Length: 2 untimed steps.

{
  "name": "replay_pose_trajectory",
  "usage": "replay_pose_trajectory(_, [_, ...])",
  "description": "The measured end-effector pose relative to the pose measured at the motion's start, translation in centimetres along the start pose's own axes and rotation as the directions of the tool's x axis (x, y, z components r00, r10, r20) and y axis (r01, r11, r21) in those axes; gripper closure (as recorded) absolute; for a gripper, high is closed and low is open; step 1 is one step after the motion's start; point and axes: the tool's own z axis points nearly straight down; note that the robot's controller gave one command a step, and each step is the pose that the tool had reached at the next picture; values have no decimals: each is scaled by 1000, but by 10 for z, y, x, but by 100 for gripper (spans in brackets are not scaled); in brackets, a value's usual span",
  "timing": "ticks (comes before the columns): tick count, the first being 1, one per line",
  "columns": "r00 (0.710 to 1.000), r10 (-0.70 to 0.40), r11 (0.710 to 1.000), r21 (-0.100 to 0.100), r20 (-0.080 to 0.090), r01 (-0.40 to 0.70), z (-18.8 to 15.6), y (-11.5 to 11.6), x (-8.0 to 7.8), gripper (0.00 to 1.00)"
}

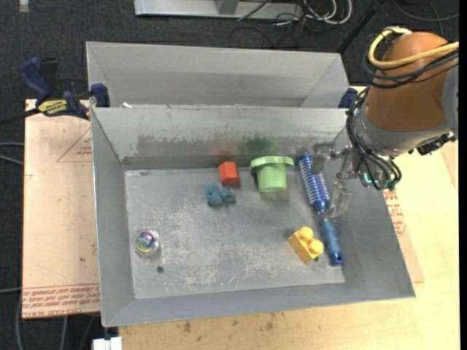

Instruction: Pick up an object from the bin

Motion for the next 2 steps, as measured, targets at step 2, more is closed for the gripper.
replay_pose_trajectory(2, [998, -57, 998, -1, 11, 57, 159, 22, -76, 0])
